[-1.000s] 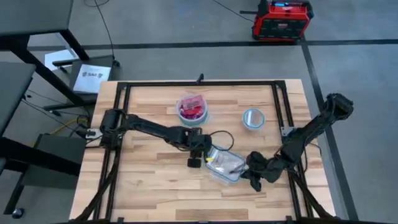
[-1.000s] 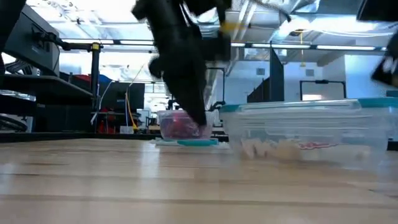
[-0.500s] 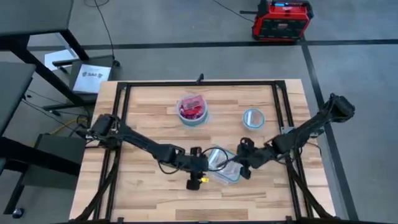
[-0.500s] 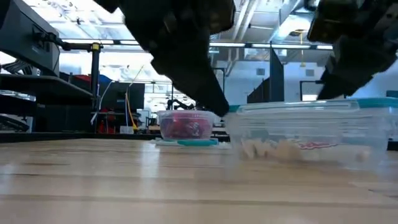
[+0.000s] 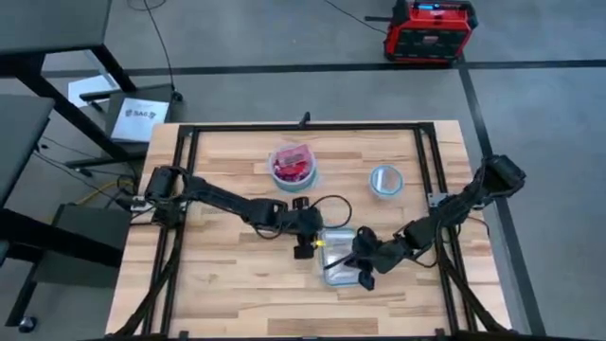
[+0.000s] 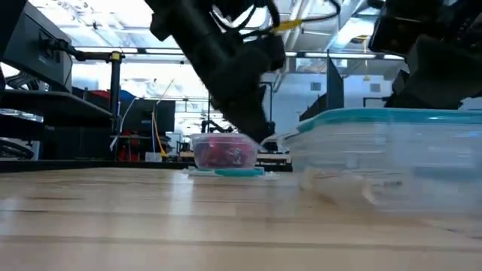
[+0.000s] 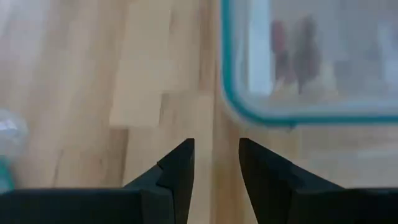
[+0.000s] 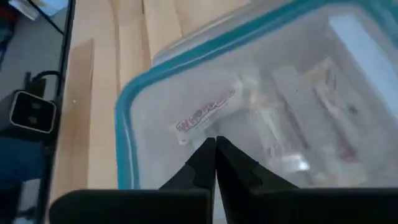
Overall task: Sort candy
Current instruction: Close the rectangular transparent bin
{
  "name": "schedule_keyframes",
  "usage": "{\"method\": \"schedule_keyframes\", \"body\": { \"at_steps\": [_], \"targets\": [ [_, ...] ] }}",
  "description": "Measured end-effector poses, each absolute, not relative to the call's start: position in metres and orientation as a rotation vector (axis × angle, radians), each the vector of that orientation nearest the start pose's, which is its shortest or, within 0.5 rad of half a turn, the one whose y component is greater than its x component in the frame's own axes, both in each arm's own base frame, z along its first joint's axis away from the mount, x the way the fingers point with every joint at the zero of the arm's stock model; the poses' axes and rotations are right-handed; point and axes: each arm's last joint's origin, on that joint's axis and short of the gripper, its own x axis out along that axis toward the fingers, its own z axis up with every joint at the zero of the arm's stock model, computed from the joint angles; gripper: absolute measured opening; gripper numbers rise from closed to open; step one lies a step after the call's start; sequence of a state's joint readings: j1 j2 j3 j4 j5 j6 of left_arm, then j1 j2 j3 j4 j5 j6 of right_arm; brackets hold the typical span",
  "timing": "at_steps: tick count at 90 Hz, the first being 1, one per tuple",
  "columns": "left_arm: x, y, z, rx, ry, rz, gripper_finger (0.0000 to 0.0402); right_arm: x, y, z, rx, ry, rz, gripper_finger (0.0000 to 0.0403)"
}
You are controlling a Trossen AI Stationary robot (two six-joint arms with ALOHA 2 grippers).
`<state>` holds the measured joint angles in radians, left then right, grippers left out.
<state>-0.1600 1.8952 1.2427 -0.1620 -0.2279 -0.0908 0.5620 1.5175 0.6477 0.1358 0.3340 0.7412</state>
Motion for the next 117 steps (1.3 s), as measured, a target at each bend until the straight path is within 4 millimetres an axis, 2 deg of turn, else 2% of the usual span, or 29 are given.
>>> {"method": "schedule_keyframes", "body": {
  "at_steps": [13, 23, 36, 42, 51, 81, 92, 117],
  "targets": [
    [0.380, -0.066, 0.208, 0.056, 0.821, 0.083, 0.0113, 0.254, 0.144, 0.176, 0.289, 0.520, -0.071, 0.0000],
    [0.365, -0.085, 0.217, 0.057, 0.785, 0.030, 0.0113, 0.264, 0.142, 0.169, 0.203, 0.481, -0.075, 0.0000],
    [0.353, -0.106, 0.201, 0.035, 0.655, -0.041, 0.0113, 0.279, 0.137, 0.147, 0.131, 0.507, -0.029, 0.0000],
    [0.349, -0.108, 0.188, 0.006, 0.607, -0.049, 0.0113, 0.282, 0.135, 0.134, 0.129, 0.546, -0.026, 0.0000],
    [0.347, -0.109, 0.177, -0.031, 0.547, -0.061, 0.0113, 0.284, 0.137, 0.126, 0.118, 0.560, -0.025, 0.0000],
    [0.363, -0.108, 0.144, -0.069, 0.594, -0.113, 0.0113, 0.288, 0.139, 0.110, 0.132, 0.581, -0.016, 0.0000],
    [0.368, -0.109, 0.143, -0.080, 0.584, -0.118, 0.0113, 0.288, 0.139, 0.109, 0.144, 0.587, -0.014, 0.0000],
    [0.382, -0.111, 0.153, -0.074, 0.546, -0.138, 0.0113, 0.288, 0.137, 0.109, 0.161, 0.590, -0.019, 0.0000]
  ]
}}
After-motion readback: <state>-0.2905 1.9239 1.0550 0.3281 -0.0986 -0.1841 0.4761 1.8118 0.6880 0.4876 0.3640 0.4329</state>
